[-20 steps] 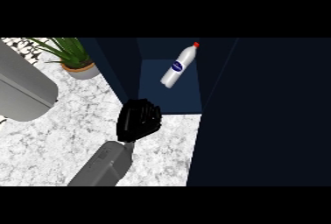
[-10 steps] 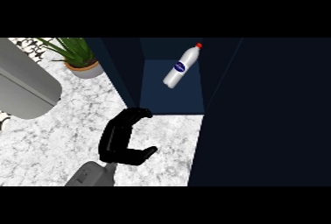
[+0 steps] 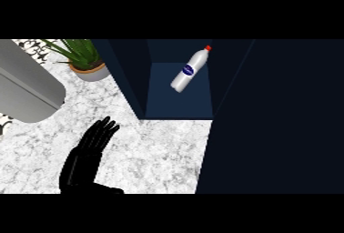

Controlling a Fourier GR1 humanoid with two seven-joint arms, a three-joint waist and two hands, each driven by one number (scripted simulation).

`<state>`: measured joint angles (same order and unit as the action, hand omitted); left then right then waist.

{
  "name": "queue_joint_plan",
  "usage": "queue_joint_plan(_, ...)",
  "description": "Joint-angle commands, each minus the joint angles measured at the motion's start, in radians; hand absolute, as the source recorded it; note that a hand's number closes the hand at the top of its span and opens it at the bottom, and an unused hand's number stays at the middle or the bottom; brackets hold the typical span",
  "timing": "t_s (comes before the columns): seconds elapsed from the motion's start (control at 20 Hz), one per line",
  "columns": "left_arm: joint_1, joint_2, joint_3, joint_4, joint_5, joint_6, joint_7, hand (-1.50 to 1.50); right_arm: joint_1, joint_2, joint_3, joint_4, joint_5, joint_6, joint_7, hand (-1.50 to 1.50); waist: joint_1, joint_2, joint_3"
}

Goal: Pick up the bottled water, place it into the cabinet and close the cabinet

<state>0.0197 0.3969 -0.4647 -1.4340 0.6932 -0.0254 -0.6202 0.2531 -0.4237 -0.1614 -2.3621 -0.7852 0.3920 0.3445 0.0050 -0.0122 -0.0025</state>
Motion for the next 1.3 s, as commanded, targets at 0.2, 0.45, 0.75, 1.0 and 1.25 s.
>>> queue_joint_plan(0.2, 0.17, 0.169, 0.094, -0.118, -0.023, 0.013, -0.04, -1.5, -0.012, 0.021, 0.225, -0.265, 0.149, -0.127, 0.093, 1.5, 0.006, -0.003, -0.001)
queue_joint_plan(0.45, 0.235, 0.256, 0.142, -0.196, 0.004, -0.043, -0.046, -1.5, -0.156, 0.044, 0.391, -0.216, 0.226, -0.213, 0.109, 1.5, 0.02, -0.005, -0.002)
queue_joint_plan(0.75, 0.286, 0.313, 0.184, -0.235, 0.034, -0.104, -0.062, -1.5, -0.354, 0.068, 0.574, -0.127, 0.294, -0.321, 0.145, 1.5, 0.023, -0.011, -0.005)
queue_joint_plan(1.0, 0.303, 0.336, 0.216, -0.247, 0.048, -0.113, -0.056, -1.5, -0.566, 0.163, 0.738, -0.006, 0.368, -0.467, 0.181, 1.5, 0.024, -0.009, -0.007)
queue_joint_plan(1.25, 0.322, 0.362, 0.233, -0.33, 0.079, -0.097, -0.002, -1.5, -0.754, 0.366, 0.928, 0.178, 0.562, -0.639, 0.223, 1.5, 0.026, -0.005, -0.004)
